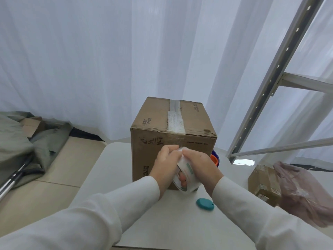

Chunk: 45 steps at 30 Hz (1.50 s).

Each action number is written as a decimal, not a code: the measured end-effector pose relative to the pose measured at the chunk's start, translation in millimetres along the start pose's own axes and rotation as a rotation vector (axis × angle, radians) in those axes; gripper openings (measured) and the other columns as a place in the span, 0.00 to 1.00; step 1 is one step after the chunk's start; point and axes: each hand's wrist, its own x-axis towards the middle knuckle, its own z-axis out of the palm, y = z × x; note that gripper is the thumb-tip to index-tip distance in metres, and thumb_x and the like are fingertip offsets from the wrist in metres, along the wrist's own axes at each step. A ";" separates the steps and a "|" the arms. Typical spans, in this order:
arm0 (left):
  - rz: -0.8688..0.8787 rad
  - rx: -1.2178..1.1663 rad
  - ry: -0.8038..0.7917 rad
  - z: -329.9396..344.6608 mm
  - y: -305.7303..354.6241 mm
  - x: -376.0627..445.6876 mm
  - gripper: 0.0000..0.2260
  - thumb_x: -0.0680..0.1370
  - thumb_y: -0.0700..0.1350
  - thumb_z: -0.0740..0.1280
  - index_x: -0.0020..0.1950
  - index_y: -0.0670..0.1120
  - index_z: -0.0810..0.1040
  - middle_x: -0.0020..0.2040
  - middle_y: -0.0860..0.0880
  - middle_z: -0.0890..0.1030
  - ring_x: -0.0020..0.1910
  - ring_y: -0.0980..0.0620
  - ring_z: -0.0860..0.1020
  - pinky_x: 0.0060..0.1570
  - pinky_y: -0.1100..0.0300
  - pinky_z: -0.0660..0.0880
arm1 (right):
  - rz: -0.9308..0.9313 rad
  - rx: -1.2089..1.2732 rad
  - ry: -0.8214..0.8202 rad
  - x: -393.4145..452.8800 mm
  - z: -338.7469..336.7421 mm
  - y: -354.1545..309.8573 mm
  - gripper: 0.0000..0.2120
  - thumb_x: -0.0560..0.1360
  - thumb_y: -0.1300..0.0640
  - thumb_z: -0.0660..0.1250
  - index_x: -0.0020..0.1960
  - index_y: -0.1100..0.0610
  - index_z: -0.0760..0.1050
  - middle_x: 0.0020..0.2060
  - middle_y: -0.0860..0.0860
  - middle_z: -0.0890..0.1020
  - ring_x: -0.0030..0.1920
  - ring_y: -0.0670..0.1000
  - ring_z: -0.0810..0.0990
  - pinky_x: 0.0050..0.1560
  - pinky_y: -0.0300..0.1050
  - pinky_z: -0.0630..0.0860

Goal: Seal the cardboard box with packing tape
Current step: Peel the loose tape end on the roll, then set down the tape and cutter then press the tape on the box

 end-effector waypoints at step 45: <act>-0.089 0.439 -0.194 -2.9 -23.1 38.0 0.08 0.79 0.46 0.58 0.51 0.51 0.77 0.54 0.52 0.78 0.51 0.55 0.73 0.39 0.65 0.67 | 0.235 -0.748 0.170 129.0 -78.3 114.4 0.18 0.74 0.44 0.63 0.54 0.56 0.74 0.43 0.51 0.78 0.41 0.50 0.76 0.43 0.42 0.69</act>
